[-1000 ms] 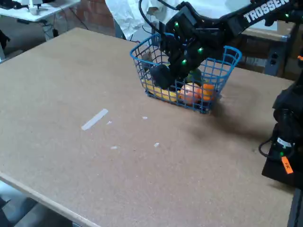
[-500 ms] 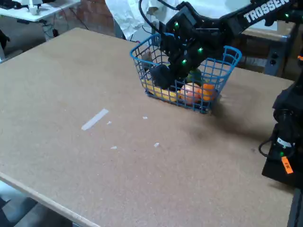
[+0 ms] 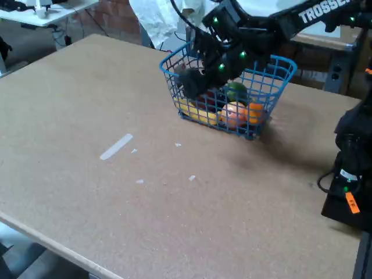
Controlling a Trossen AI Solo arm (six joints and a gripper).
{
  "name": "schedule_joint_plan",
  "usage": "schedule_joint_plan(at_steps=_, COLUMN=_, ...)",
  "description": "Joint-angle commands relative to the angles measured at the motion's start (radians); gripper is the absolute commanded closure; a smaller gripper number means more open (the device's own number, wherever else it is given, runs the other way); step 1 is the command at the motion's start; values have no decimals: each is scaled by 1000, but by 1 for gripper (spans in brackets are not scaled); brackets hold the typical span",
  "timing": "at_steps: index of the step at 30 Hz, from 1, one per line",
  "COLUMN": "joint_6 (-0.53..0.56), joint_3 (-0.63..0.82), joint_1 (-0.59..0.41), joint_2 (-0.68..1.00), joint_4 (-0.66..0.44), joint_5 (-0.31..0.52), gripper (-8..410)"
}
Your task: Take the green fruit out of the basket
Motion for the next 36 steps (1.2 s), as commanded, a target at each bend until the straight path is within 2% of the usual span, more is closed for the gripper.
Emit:
schedule_joint_plan(at_steps=1, joint_6=72, joint_3=43, joint_1=2, joint_2=-1, joint_4=-8, joint_5=-1, gripper=182)
schedule_joint_plan(at_steps=4, joint_6=132, joint_3=93, joint_1=1, joint_2=-1, joint_4=-42, joint_5=6, gripper=182)
schedule_joint_plan(at_steps=9, joint_6=261, joint_3=173, joint_1=1, joint_2=-1, joint_4=-88, joint_5=71, gripper=182)
schedule_joint_plan(at_steps=11, joint_6=336, joint_3=199, joint_1=1, joint_2=-1, joint_4=-103, joint_5=129, gripper=182)
schedule_joint_plan(at_steps=14, joint_6=481, joint_3=236, joint_1=1, joint_2=-1, joint_4=-138, joint_5=276, gripper=182)
schedule_joint_plan(at_steps=16, joint_6=535, joint_3=247, joint_1=1, joint_2=-2, joint_4=-145, joint_5=341, gripper=182)
schedule_joint_plan(at_steps=25, joint_6=772, joint_3=248, joint_1=-6, joint_2=-41, joint_4=-163, joint_5=489, gripper=182)
schedule_joint_plan(at_steps=28, joint_6=900, joint_3=248, joint_1=-13, joint_2=-53, joint_4=-191, joint_5=550, gripper=182)
schedule_joint_plan(at_steps=31, joint_6=983, joint_3=248, joint_1=-27, joint_2=-65, joint_4=-209, joint_5=569, gripper=182)
schedule_joint_plan(at_steps=36, joint_6=987, joint_3=248, joint_1=-86, joint_2=-66, joint_4=-220, joint_5=564, gripper=182)
